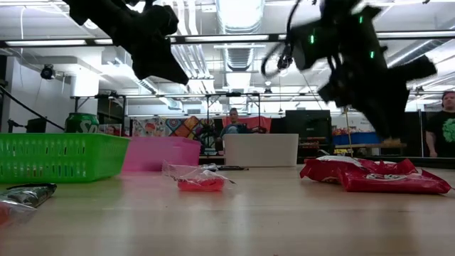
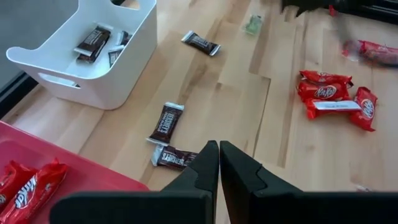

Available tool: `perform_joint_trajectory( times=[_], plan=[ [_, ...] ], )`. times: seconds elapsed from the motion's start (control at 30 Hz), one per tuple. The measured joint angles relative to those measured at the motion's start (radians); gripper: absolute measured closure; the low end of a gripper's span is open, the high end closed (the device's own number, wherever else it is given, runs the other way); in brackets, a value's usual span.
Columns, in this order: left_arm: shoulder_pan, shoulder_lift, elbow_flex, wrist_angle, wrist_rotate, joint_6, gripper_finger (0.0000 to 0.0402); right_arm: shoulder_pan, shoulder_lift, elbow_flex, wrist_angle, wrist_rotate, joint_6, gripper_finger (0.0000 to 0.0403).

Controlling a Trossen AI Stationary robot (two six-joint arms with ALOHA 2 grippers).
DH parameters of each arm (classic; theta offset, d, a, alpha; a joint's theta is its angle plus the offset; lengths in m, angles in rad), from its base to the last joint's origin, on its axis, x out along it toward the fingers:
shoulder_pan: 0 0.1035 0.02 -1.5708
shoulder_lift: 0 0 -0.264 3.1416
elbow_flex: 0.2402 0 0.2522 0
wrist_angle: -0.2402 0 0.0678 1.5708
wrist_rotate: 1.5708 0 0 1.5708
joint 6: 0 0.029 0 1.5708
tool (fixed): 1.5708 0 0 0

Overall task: Organize candy in baskets
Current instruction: Put the green gummy into the green bin

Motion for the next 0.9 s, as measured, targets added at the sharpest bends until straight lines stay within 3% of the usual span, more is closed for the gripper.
perform_joint_trajectory(
  times=[0.23,0.43,0.63,0.77,0.9],
  plan=[
    [-0.003,0.0,-0.001,0.0,0.0,-0.027,0.0402,-0.101,0.0,-0.16,0.134,0.037,-0.043,0.0266],
    [-0.003,0.0,-0.002,0.014,0.0,-0.041,0.0402,-0.166,0.0,-0.214,0.192,0.118,-0.055,0.0228],
    [-0.004,0.0,-0.002,0.045,0.0,-0.041,0.0402,-0.209,0.001,-0.254,0.314,0.119,-0.124,0.0209],
    [-0.009,0.0,-0.003,0.049,0.0,-0.041,0.0402,-0.222,0.002,-0.26,0.337,0.111,-0.154,0.0227],
    [-0.016,0.0,-0.003,0.05,0.0,-0.041,0.0402,-0.222,0.004,-0.261,0.368,0.116,-0.166,0.0285]
  ],
)
